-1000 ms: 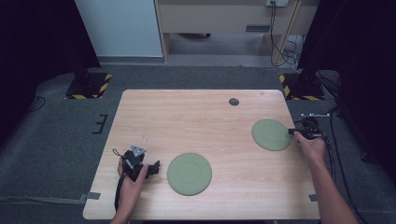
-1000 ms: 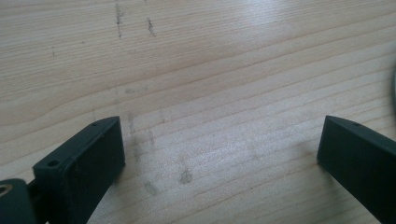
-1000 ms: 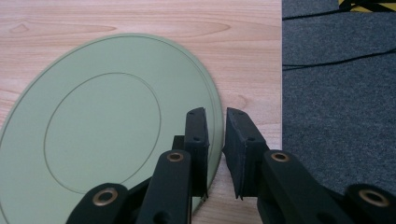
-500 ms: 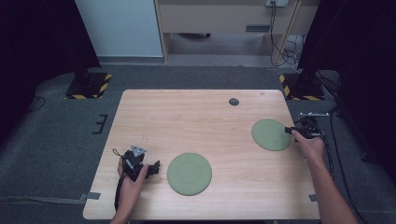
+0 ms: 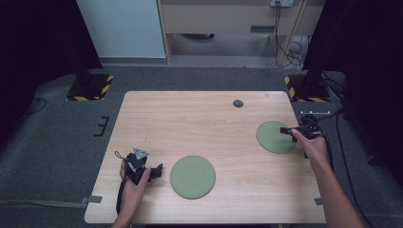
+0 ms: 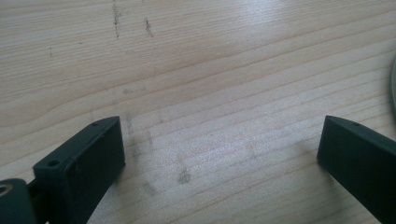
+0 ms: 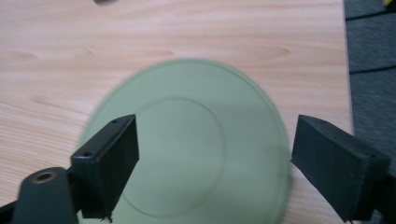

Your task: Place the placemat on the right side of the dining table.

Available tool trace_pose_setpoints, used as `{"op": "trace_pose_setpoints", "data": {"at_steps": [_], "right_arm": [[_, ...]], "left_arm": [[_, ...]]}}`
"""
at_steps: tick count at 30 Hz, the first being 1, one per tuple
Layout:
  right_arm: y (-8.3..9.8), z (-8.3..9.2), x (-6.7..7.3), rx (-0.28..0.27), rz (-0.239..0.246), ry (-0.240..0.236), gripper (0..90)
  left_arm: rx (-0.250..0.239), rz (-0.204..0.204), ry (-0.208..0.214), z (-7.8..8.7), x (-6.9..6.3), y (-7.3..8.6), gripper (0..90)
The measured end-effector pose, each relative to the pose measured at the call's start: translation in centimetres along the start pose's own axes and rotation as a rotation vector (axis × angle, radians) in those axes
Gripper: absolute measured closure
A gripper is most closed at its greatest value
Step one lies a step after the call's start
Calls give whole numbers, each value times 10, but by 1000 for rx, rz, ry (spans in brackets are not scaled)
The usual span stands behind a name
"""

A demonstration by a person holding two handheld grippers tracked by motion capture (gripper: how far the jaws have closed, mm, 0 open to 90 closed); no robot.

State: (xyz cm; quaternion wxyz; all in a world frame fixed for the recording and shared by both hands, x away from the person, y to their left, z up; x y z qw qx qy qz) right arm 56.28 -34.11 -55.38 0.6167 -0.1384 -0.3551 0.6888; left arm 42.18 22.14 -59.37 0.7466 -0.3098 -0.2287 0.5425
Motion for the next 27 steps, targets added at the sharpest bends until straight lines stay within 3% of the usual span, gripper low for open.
{"op": "trace_pose_setpoints", "data": {"at_steps": [4, 13, 27], "right_arm": [[-6, 4, 3, -56, 50, 72, 175], [-13, 11, 13, -110, 83, 71, 62], [-17, 33, 28, -184, 173, 83, 56]], "left_arm": [[0, -1, 1, 0, 0, 0, 2], [0, -3, 3, 0, 0, 0, 2], [0, -9, 9, 0, -1, 0, 2]]}}
Point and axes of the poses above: each handheld gripper's, and its own axes: z roughly backward along the jaws, y roughly out of its underside, x roughly to its left, the point moved 8 cm from there along -z, roughly forward along the jaws, and after that the axes turned 1 degree about -x, right-handed, at the moved point
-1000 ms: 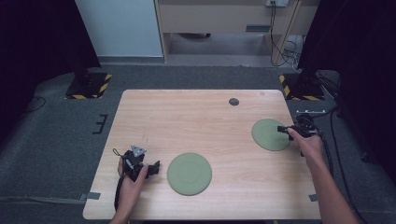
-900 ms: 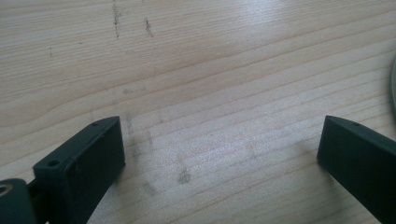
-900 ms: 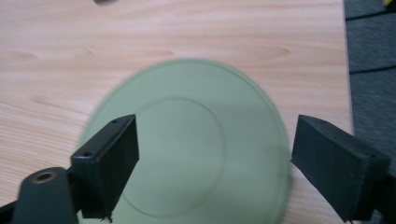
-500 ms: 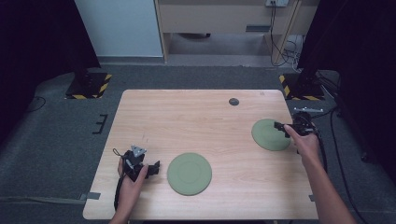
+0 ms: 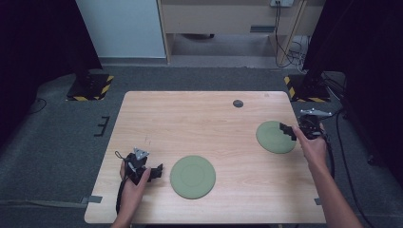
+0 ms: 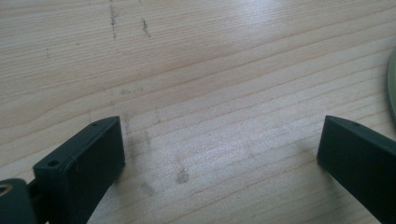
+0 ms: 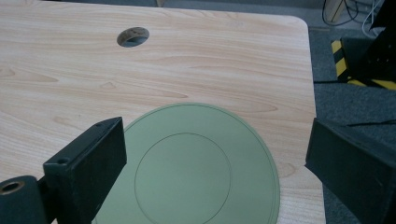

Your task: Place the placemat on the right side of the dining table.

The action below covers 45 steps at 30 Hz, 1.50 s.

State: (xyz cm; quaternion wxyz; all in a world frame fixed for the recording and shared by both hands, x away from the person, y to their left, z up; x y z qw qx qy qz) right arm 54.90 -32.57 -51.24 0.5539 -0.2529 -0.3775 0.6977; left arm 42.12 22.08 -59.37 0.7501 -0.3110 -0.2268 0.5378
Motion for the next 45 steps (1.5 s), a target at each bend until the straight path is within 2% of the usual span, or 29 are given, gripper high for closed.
{"op": "trace_pose_setpoints", "data": {"at_steps": [4, 21, 27, 34, 45], "right_arm": [[-1, 7, 6, -18, 23, 13, 62], [8, 27, 40, -41, 87, -35, 81], [13, 32, 45, -45, 107, -38, 91], [20, 34, 52, -34, 127, -54, 97], [32, 34, 70, -7, 163, -87, 99]], "left_arm": [[0, 0, 0, 0, 0, 0, 2], [0, -2, 1, 0, 0, 0, 2], [-1, -2, 2, 0, 0, 0, 3], [0, -3, 2, 0, 0, 0, 3], [-1, -5, 5, 0, 0, 0, 3]]}}
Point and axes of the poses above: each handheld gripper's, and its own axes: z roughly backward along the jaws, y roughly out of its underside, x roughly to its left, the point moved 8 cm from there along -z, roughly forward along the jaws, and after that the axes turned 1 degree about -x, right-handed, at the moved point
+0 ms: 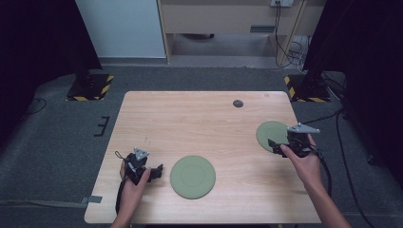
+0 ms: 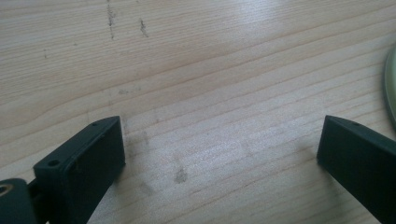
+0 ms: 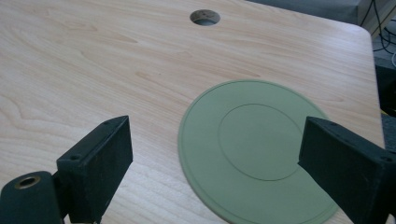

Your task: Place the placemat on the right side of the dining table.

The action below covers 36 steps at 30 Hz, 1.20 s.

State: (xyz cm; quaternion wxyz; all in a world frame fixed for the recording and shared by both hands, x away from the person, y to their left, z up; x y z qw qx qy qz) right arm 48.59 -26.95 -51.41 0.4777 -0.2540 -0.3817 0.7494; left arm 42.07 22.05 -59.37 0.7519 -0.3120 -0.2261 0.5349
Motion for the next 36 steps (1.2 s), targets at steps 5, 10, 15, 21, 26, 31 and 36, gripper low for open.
{"op": "trace_pose_setpoints", "data": {"at_steps": [5, 10, 15, 21, 26, 31, 36], "right_arm": [[4, -3, 9, 10, 0, -25, 99], [8, -6, 21, 19, -7, -59, 98], [14, -12, 34, 33, -6, -84, 99], [19, -17, 46, 44, 6, -111, 99], [24, -21, 53, 52, 16, -116, 100], [28, -23, 62, 62, 27, -130, 103], [34, -27, 71, 74, 40, -141, 105]], "left_arm": [[0, -2, 2, 0, 0, 0, 3], [0, -2, 3, 0, 0, 0, 3], [0, -4, 5, 0, 0, 0, 3], [0, -5, 6, 0, 0, 0, 3], [1, -8, 9, 1, -1, 1, 3], [0, -8, 10, 1, -1, 1, 3], [1, -8, 10, 1, -1, 1, 3]]}}
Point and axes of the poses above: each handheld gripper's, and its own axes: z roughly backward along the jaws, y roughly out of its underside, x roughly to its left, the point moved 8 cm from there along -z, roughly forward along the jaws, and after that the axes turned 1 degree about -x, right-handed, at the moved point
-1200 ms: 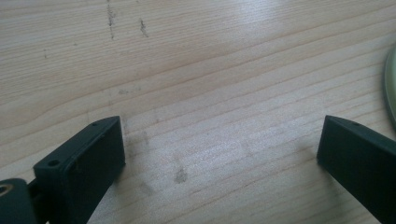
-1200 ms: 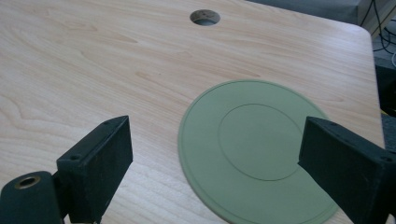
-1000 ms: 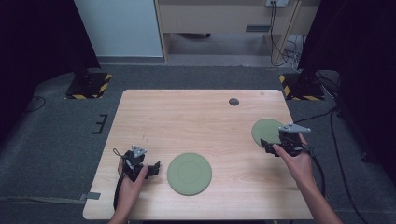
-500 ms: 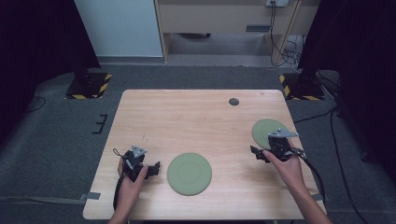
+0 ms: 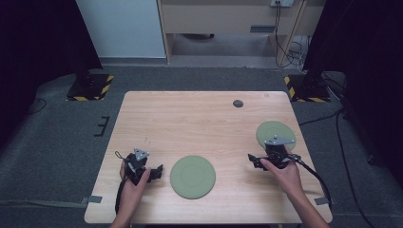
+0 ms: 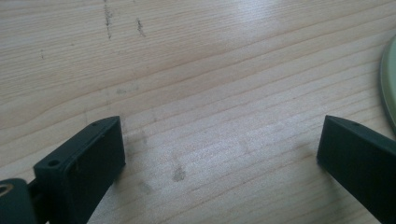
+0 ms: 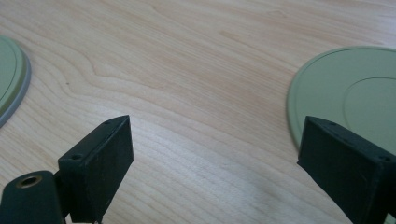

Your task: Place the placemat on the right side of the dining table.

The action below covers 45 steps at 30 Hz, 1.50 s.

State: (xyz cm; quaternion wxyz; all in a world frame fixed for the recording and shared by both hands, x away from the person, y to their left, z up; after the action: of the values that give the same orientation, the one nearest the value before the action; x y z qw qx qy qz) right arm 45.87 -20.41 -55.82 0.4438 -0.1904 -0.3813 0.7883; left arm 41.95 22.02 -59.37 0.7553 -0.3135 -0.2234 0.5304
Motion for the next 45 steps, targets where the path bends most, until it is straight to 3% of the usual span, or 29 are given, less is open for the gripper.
{"op": "trace_pose_setpoints", "data": {"at_steps": [18, 34, 45], "right_arm": [[15, -19, 26, 36, 9, -58, 105], [13, -31, 50, 58, 71, -72, 104], [15, -36, 52, 72, 61, -85, 104]], "left_arm": [[0, -3, 3, 0, 0, 0, 3], [0, -7, 7, 1, 0, 1, 2], [0, -8, 7, 1, -1, 1, 2]]}}
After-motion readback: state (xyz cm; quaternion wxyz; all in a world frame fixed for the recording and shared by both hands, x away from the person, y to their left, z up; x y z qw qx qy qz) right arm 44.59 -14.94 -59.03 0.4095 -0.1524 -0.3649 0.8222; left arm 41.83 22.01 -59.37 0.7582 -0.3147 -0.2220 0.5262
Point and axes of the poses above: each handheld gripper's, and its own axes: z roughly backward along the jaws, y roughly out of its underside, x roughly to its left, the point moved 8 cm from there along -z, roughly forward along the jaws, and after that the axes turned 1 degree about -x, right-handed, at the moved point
